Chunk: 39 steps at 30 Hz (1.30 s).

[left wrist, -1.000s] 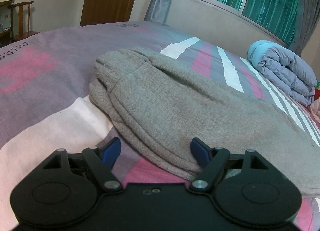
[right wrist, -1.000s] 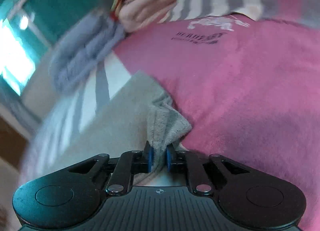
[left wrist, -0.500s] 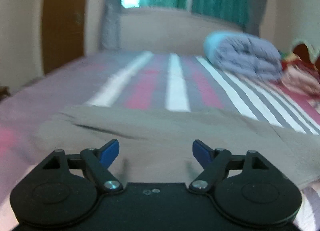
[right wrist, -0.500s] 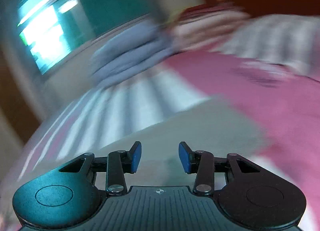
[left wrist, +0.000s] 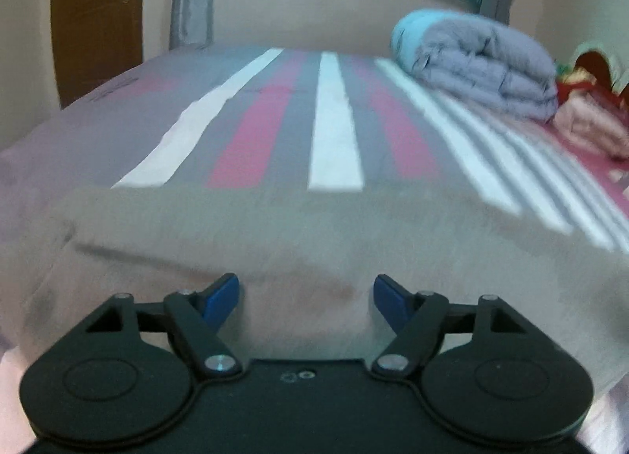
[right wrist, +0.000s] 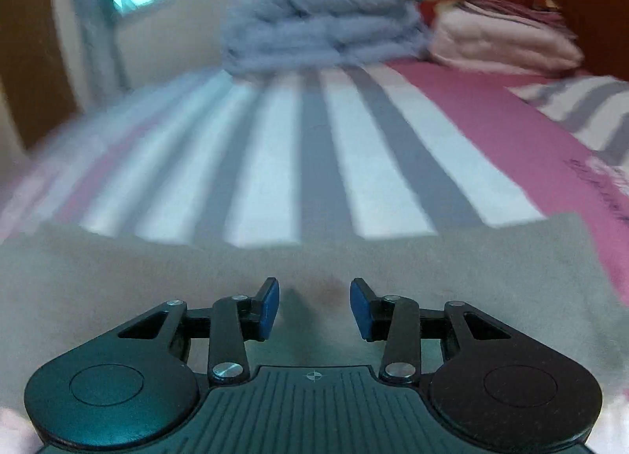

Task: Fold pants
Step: 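Move both tools back over the folded pants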

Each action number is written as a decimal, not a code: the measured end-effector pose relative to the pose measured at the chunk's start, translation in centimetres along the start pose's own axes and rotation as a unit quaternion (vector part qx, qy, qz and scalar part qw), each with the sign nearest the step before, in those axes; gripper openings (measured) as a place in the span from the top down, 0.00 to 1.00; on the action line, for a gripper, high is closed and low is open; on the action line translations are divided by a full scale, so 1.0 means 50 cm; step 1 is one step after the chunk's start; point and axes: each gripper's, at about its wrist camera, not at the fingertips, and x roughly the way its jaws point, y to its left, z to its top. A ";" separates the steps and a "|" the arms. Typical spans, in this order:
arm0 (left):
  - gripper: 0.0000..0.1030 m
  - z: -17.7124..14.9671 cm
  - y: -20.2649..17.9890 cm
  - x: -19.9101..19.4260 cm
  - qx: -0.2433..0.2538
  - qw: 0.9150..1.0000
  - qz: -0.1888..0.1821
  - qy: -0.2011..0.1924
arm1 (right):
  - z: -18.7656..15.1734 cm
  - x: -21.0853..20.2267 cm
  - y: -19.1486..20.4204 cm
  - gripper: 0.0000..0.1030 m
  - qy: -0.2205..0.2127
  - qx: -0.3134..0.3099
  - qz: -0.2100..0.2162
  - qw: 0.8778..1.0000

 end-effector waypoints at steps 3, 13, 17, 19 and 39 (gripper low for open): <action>0.31 0.027 -0.028 0.041 0.009 1.000 -0.022 0.004 | 0.002 0.022 0.061 0.60 0.009 -0.018 0.052 0.998; 0.27 0.081 -0.052 0.155 0.020 0.999 -0.012 0.048 | 0.077 0.135 0.222 0.60 0.020 -0.030 0.065 0.997; 0.18 0.064 -0.031 0.237 0.044 0.996 0.000 0.074 | 0.089 0.205 0.332 0.60 0.053 -0.068 0.146 0.985; 0.21 0.082 -0.020 0.226 0.031 0.997 -0.005 0.071 | 0.070 0.260 0.388 0.59 0.092 -0.110 0.119 0.983; 0.28 -0.103 0.349 -0.124 -0.187 0.974 0.126 -0.014 | -0.087 -0.175 -0.046 0.58 -0.059 0.127 0.033 0.990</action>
